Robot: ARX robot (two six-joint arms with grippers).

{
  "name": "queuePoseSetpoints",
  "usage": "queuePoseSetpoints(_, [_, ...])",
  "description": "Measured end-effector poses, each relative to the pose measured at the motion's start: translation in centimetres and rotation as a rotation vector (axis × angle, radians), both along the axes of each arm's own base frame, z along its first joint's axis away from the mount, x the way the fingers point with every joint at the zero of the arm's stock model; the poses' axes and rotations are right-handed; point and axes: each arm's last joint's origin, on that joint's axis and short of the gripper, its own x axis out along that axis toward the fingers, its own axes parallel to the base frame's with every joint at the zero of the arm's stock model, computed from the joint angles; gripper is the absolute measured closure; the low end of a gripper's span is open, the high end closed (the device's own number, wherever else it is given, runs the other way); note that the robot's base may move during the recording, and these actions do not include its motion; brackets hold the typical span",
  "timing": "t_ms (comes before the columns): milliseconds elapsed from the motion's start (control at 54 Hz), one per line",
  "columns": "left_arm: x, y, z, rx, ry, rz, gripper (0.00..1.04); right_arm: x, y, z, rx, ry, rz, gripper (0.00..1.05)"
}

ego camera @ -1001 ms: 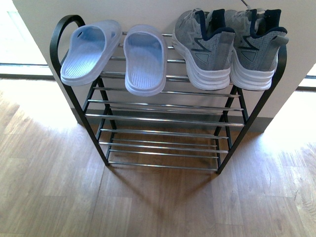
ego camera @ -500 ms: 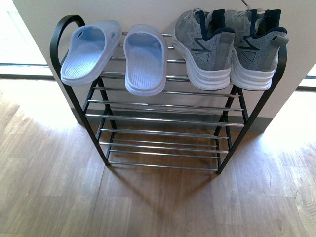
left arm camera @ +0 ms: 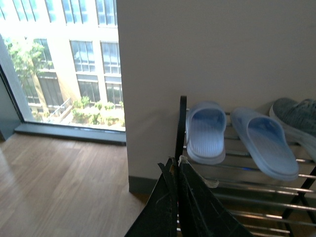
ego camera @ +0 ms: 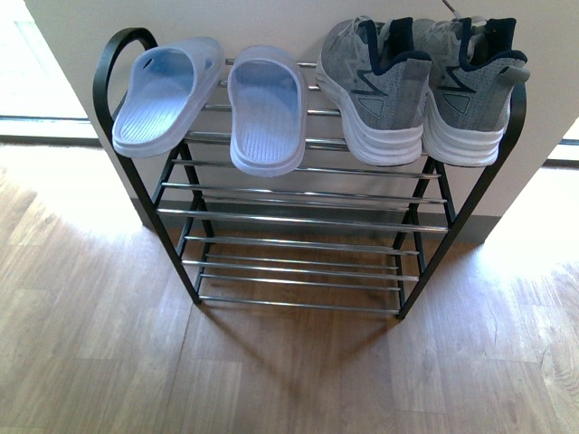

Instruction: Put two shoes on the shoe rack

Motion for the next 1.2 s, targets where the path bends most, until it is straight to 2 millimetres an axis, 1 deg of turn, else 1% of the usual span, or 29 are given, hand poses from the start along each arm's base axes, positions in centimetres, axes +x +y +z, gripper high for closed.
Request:
queuePoseSetpoints(204, [-0.02,0.02,-0.04,0.0,0.004,0.002,1.03,0.0,0.0,0.0,0.0,0.0,0.0,0.09])
queuePoseSetpoints(222, [-0.02,0.02,-0.04,0.0,0.004,0.002,1.01,0.0,0.0,0.0,0.0,0.0,0.0,0.09])
queuePoseSetpoints(408, [-0.02,0.02,-0.04,0.0,0.003,0.002,0.57,0.0,0.0,0.0,0.0,0.0,0.0,0.09])
queuePoseSetpoints(482, [-0.02,0.02,-0.04,0.0,0.003,0.002,0.46,0.0,0.0,0.0,0.0,0.0,0.0,0.09])
queuePoseSetpoints(593, [-0.02,0.02,-0.04,0.0,0.003,0.002,0.23,0.0,0.0,0.0,0.0,0.0,0.0,0.09])
queuePoseSetpoints(648, [-0.02,0.02,-0.04,0.0,0.003,0.002,0.09,0.0,0.0,0.0,0.0,0.0,0.0,0.09])
queuePoseSetpoints(667, [-0.02,0.02,-0.04,0.002,0.003,0.002,0.08,0.0,0.0,0.0,0.0,0.0,0.0,0.09])
queuePoseSetpoints(723, [-0.02,0.02,-0.04,0.003,0.003,0.002,0.1,0.0,0.0,0.0,0.0,0.0,0.0,0.09])
queuePoseSetpoints(1204, [-0.02,0.02,-0.04,0.003,0.003,0.002,0.09,0.0,0.0,0.0,0.0,0.0,0.0,0.09])
